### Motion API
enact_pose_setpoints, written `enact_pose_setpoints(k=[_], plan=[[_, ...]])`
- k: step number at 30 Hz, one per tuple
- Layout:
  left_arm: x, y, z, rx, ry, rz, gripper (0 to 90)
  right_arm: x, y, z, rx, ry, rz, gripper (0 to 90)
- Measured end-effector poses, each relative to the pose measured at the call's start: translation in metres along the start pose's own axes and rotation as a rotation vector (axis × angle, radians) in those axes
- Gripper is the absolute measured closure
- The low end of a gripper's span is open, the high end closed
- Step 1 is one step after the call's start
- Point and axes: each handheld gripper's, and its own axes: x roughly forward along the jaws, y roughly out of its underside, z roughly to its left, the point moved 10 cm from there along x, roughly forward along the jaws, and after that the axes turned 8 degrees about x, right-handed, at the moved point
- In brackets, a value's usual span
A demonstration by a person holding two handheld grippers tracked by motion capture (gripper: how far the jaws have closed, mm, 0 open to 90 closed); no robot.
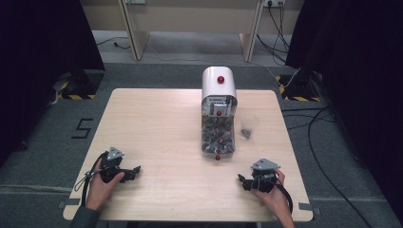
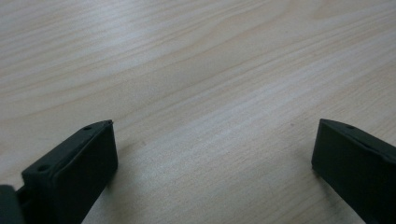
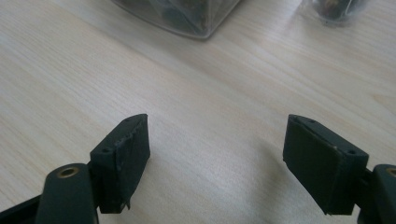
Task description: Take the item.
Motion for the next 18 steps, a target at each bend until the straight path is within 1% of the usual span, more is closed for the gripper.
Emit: enact_pose_setpoints(k=[5, 8, 10, 11, 13, 14, 18], plan=[[0.0, 0.0, 0.0, 0.0, 0.0, 0.0, 0.0, -0.0005, 0.0021, 0.0006, -0.002, 0.0, 0.003, 23.6], [0.0, -0.0001, -0.0001, -0.001, 0.0, -0.001, 0.0, -0.0009, 0.0046, 0.0024, 0.024, -0.018, 0.002, 23.3], [0.0, 0.0, 0.0, 0.0, 0.0, 0.0, 0.0, -0.0009, 0.0052, 0.0024, 0.031, -0.024, 0.002, 23.0], [0.0001, -0.0001, -0.0001, -0.001, 0.0, -0.001, 0.0, -0.0004, 0.0065, 0.0035, 0.051, -0.035, -0.008, 20.9], [0.0, 0.0, 0.0, 0.0, 0.0, 0.0, 0.0, -0.0006, 0.007, 0.0031, 0.046, -0.035, -0.009, 20.5], [0.0, 0.0, 0.0, -0.001, 0.0, -0.001, 0.0, -0.001, 0.0077, 0.0045, 0.055, -0.037, -0.005, 19.7], [0.0, 0.0001, 0.0, 0.0, 0.0, 0.0, 0.0, -0.001, 0.0082, 0.0048, 0.048, -0.035, -0.003, 18.4]])
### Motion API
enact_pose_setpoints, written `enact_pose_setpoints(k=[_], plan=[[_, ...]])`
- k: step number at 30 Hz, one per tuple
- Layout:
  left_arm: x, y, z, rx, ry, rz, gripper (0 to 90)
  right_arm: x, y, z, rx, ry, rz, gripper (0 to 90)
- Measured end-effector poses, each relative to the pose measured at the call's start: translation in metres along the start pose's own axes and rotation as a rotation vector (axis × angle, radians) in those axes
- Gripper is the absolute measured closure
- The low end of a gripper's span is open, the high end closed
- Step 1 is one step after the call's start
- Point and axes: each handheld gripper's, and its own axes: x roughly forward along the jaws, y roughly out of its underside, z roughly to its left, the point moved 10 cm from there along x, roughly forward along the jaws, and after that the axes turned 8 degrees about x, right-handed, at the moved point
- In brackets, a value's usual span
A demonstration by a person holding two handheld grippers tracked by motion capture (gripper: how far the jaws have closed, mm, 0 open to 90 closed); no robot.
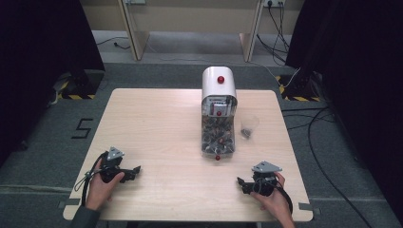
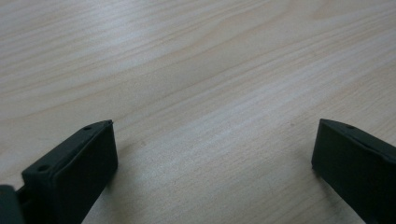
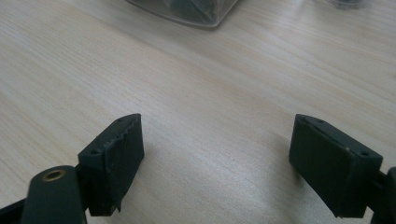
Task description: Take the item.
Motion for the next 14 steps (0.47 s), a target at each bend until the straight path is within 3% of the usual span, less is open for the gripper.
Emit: enact_pose_setpoints(k=[14], plan=[[0.0, 0.0, 0.0, 0.0, 0.0, 0.0, 0.0, 0.0005, -0.0003, -0.0002, -0.006, -0.001, -0.002, 17.5]])
